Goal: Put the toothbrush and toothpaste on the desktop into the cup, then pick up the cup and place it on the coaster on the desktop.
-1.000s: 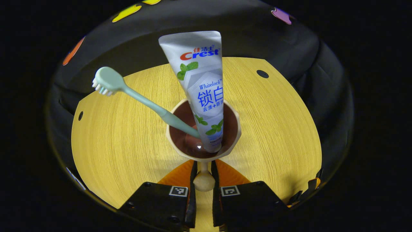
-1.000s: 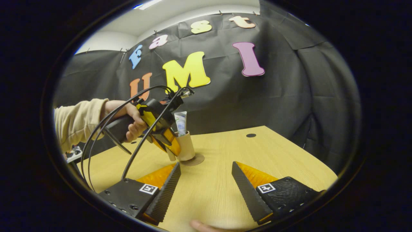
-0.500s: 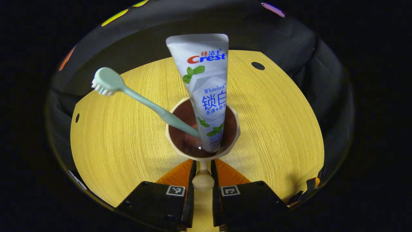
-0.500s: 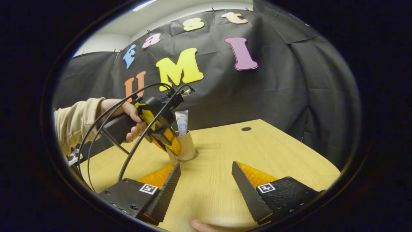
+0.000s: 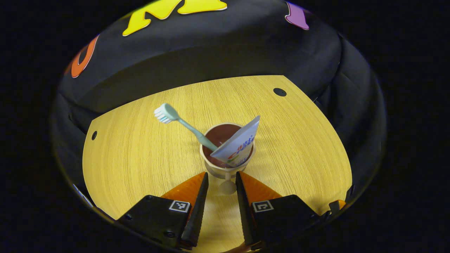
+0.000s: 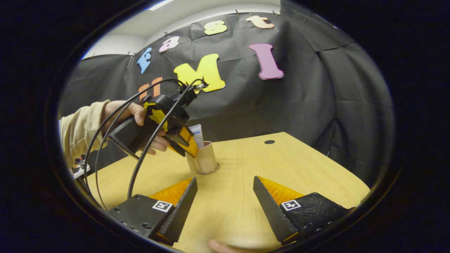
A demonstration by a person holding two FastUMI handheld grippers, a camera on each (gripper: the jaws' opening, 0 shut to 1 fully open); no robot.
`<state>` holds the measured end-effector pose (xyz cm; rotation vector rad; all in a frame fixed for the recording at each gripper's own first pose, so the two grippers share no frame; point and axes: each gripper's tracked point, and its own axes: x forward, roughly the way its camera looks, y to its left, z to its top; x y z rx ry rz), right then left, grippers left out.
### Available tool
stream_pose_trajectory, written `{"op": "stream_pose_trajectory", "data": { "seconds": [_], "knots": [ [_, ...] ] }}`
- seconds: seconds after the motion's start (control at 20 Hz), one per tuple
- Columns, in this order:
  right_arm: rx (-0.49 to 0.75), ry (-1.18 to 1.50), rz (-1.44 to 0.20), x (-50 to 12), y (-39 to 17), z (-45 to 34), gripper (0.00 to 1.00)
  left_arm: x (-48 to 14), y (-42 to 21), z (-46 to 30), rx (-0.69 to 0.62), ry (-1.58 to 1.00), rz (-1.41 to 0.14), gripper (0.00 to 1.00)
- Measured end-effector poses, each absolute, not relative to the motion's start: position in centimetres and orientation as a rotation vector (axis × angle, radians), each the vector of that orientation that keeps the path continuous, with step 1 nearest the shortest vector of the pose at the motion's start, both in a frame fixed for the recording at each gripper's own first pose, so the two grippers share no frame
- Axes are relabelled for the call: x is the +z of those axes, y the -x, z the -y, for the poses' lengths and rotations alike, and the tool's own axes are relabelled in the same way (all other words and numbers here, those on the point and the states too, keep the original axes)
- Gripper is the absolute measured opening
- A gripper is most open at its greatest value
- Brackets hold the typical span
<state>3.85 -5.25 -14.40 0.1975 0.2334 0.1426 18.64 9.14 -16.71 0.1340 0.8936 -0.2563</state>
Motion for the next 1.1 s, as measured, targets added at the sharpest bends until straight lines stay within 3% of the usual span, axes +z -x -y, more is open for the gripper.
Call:
{"op": "stream_pose_trajectory", "data": {
  "seconds": [0.05, 0.1, 0.15, 0.45, 0.5, 0.55, 0.6, 0.65, 1.05, 1.1],
  "knots": [
    [0.141, -0.192, -0.227, -14.0, -3.5, 5.0, 0.99, -16.3, -18.2, -9.7, -0.258, -0.120, -0.878, 0.52],
    [0.142, -0.185, -0.218, -13.5, -3.1, 4.7, 0.93, -16.0, -17.9, -10.3, -0.268, -0.121, -0.854, 0.54],
    [0.139, -0.178, -0.206, -12.9, -2.7, 4.5, 0.96, -15.5, -17.4, -11.1, -0.271, -0.133, -0.822, 0.65],
    [0.118, -0.133, -0.123, -9.3, 0.3, 3.2, 0.93, -11.2, -14.1, -16.7, -0.240, -0.122, -0.606, 0.76],
    [0.117, -0.121, -0.112, -8.6, 0.9, 3.0, 0.96, -10.3, -13.5, -17.8, -0.228, -0.123, -0.559, 0.78],
    [0.117, -0.114, -0.100, -8.1, 1.5, 2.8, 0.96, -9.5, -12.8, -18.9, -0.217, -0.123, -0.521, 0.92],
    [0.116, -0.111, -0.084, -7.3, 2.2, 2.6, 0.93, -10.8, -11.2, -18.1, -0.206, -0.118, -0.482, 0.97],
    [0.114, -0.108, -0.068, -6.4, 2.9, 2.4, 0.93, -7.8, -9.9, -19.0, -0.196, -0.109, -0.446, 1.00],
    [0.132, -0.044, 0.019, -2.3, 6.9, -1.1, 0.93, -4.9, -2.7, -23.6, -0.119, -0.022, -0.211, 1.00],
    [0.135, -0.041, 0.019, -2.0, 7.1, -1.5, 0.98, -4.6, -1.9, -24.2, -0.108, 0.000, -0.184, 1.00]
  ]
}}
